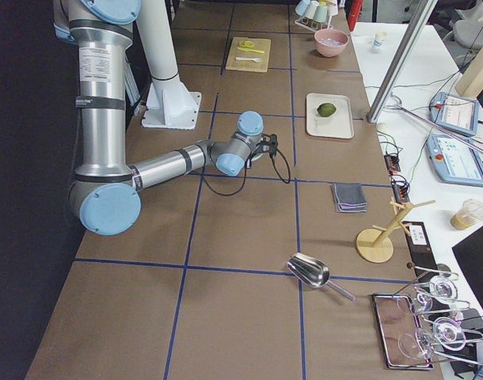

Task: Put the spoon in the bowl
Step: 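Reach the right gripper down to the rim of the pale green bowl, then grip the bowl rim and drag it toward the table centre with the right gripper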

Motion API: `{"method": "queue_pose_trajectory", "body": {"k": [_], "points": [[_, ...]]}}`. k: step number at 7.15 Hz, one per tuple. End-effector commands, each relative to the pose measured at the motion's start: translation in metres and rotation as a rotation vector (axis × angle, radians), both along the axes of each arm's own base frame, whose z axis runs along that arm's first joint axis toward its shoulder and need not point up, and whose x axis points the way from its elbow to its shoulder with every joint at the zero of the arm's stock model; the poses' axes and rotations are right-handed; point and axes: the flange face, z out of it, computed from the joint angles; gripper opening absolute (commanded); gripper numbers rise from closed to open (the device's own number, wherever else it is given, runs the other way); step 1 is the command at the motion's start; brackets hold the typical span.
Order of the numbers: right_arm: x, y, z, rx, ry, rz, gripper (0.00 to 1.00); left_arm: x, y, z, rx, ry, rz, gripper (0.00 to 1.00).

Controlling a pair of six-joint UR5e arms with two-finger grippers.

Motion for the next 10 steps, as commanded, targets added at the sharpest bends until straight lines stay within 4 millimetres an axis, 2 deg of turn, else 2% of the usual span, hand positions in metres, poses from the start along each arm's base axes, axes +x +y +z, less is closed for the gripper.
{"method": "queue_pose_trajectory", "body": {"k": [1, 2, 4, 5, 8, 9, 10], "points": [[-0.139, 0.018, -0.145, -0.044, 0.084, 0.019, 0.0, 0.0, 0.0, 0.0, 0.001, -0.001, 0.0, 1.0], [-0.185, 0.025, -0.181, -0.056, 0.115, 0.087, 0.0, 0.0, -0.001, -0.001, 0.004, -0.004, 0.0, 1.0], [-0.205, 0.022, -0.183, -0.116, 0.125, 0.122, 0.0, 0.0, 0.0, 0.0, 0.001, -0.003, 0.0, 1.0], [-0.226, 0.011, -0.184, -0.144, 0.146, 0.136, 0.0, 0.0, 0.0, 0.0, 0.001, -0.003, 0.0, 1.0], [-0.227, 0.008, -0.182, -0.181, 0.148, 0.176, 0.02, 0.0, 0.0, 0.001, -0.001, -0.001, 0.0, 1.0], [-0.227, 0.008, -0.181, -0.18, 0.151, 0.175, 0.48, 0.001, 0.0, 0.001, -0.002, -0.002, 0.002, 1.0], [-0.227, 0.008, -0.183, -0.183, 0.149, 0.175, 0.99, 0.002, 0.0, 0.001, -0.004, -0.001, 0.004, 1.0]]}}
